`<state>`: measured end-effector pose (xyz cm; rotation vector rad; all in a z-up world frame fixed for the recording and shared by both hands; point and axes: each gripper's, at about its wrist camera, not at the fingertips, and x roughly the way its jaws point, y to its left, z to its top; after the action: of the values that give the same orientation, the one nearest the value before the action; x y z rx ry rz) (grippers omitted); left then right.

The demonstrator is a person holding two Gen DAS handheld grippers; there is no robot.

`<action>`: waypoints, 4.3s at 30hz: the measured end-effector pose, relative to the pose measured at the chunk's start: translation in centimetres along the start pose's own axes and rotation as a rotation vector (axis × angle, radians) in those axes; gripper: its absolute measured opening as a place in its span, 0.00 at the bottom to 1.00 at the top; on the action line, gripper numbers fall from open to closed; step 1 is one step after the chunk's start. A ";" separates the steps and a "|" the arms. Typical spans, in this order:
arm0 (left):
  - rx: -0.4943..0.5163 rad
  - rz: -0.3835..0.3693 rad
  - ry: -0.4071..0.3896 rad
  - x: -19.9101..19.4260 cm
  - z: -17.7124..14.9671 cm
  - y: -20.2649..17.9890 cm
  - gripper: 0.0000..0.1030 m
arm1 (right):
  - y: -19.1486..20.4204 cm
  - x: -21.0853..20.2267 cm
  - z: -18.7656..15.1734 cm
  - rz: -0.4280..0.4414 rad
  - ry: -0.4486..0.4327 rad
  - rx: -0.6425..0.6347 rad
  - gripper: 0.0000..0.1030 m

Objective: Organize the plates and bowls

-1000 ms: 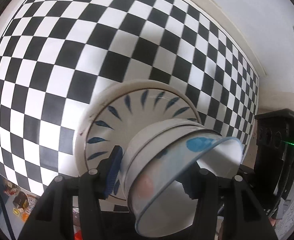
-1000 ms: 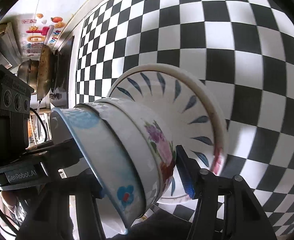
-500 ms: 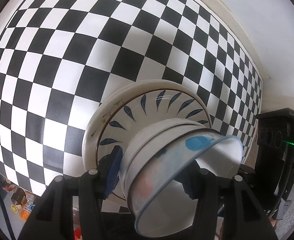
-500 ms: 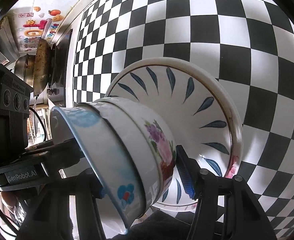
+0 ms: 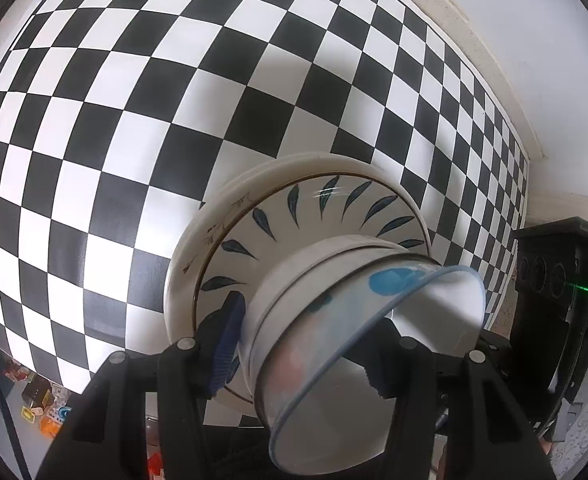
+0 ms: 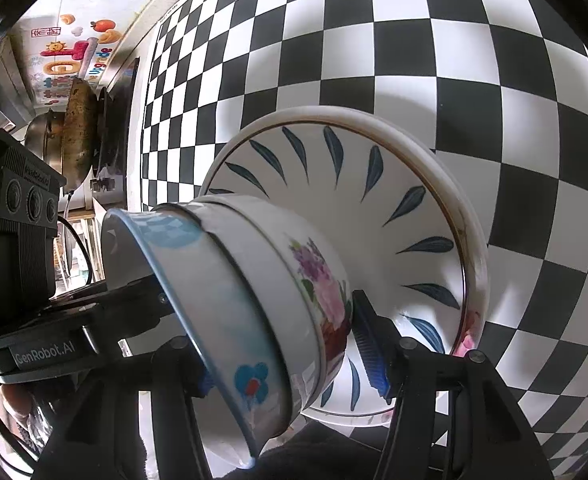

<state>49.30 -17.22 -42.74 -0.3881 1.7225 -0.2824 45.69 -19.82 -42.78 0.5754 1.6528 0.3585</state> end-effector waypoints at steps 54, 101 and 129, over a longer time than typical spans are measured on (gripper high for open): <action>0.291 0.432 -0.708 -14.2 -17.0 -3.7 0.93 | 11.6 -15.9 -18.7 -0.626 -0.743 -0.149 1.00; 0.351 0.398 -1.100 -29.1 -50.0 -2.9 1.00 | 22.8 -25.8 -58.4 -0.623 -1.190 -0.214 1.00; 0.413 0.379 -1.115 -30.0 -55.1 0.4 1.00 | 25.2 -22.8 -64.3 -0.634 -1.201 -0.159 1.00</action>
<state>-0.11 -6.06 -5.68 0.1071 0.5866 -0.0929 -11.28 -6.00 0.25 0.0486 0.5557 -0.3023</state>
